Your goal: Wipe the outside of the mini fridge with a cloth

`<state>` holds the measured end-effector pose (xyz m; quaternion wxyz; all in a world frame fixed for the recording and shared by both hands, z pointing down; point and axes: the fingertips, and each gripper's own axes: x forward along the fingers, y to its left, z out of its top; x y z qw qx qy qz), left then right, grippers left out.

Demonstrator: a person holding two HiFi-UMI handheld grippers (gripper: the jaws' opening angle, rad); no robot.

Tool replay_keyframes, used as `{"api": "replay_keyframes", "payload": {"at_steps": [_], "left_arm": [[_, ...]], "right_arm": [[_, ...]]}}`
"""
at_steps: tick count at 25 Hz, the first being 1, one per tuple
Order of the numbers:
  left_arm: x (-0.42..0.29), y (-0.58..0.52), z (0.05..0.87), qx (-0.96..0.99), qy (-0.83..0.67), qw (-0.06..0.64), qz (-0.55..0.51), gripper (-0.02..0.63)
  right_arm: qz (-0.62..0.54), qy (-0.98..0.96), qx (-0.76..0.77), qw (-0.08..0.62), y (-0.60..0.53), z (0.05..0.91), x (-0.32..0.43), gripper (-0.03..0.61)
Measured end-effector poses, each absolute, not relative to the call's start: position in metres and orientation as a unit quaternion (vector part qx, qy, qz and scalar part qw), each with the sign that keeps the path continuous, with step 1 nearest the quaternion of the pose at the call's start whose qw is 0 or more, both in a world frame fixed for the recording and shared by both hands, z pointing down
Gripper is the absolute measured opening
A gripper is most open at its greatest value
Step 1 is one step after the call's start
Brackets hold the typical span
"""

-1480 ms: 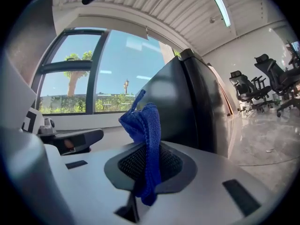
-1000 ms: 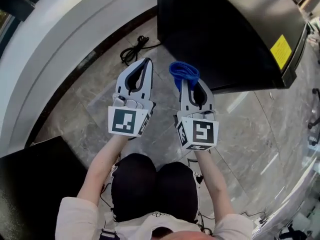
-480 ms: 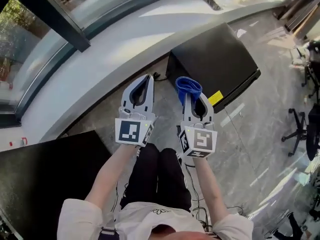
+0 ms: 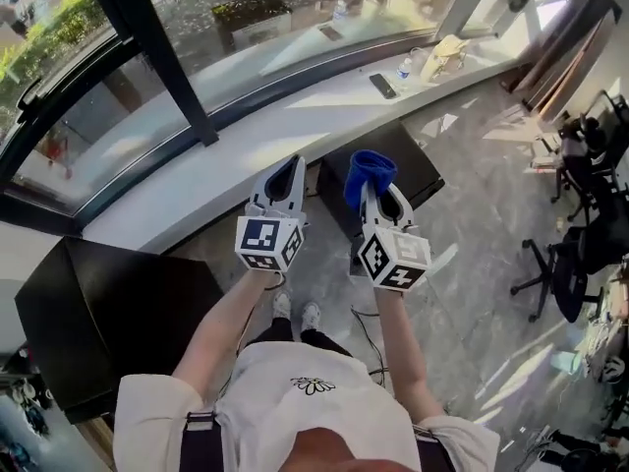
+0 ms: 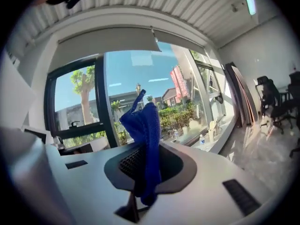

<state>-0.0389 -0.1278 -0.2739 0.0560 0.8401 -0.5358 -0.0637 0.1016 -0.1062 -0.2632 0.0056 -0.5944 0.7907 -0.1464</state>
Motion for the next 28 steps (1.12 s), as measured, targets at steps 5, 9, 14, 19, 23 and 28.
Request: {"api": "replay_keyframes", "payload": {"at_steps": [5, 9, 14, 19, 23, 28], "left_arm": [[-0.031, -0.093, -0.292, 0.850, -0.521, 0.046, -0.062, 0.005], [-0.025, -0.072, -0.295, 0.852, -0.516, 0.054, -0.066, 0.005], [-0.017, -0.059, -0.302, 0.859, -0.505, 0.044, -0.065, 0.005], [-0.005, -0.048, -0.307, 0.868, -0.492, 0.032, -0.061, 0.005], [-0.003, -0.041, -0.311, 0.868, -0.492, 0.027, -0.060, 0.005], [-0.016, -0.041, -0.311, 0.867, -0.494, 0.026, -0.063, 0.005]], "right_arm": [[-0.127, 0.775, -0.619, 0.024, -0.077, -0.279, 0.113, 0.061], [-0.119, 0.776, -0.619, 0.035, -0.055, -0.287, 0.115, 0.061], [-0.115, 0.779, -0.615, 0.040, -0.042, -0.292, 0.113, 0.061], [-0.112, 0.788, -0.604, 0.040, -0.034, -0.292, 0.109, 0.061], [-0.106, 0.792, -0.599, 0.040, -0.029, -0.295, 0.105, 0.061], [-0.111, 0.795, -0.594, 0.045, -0.029, -0.294, 0.094, 0.061]]}}
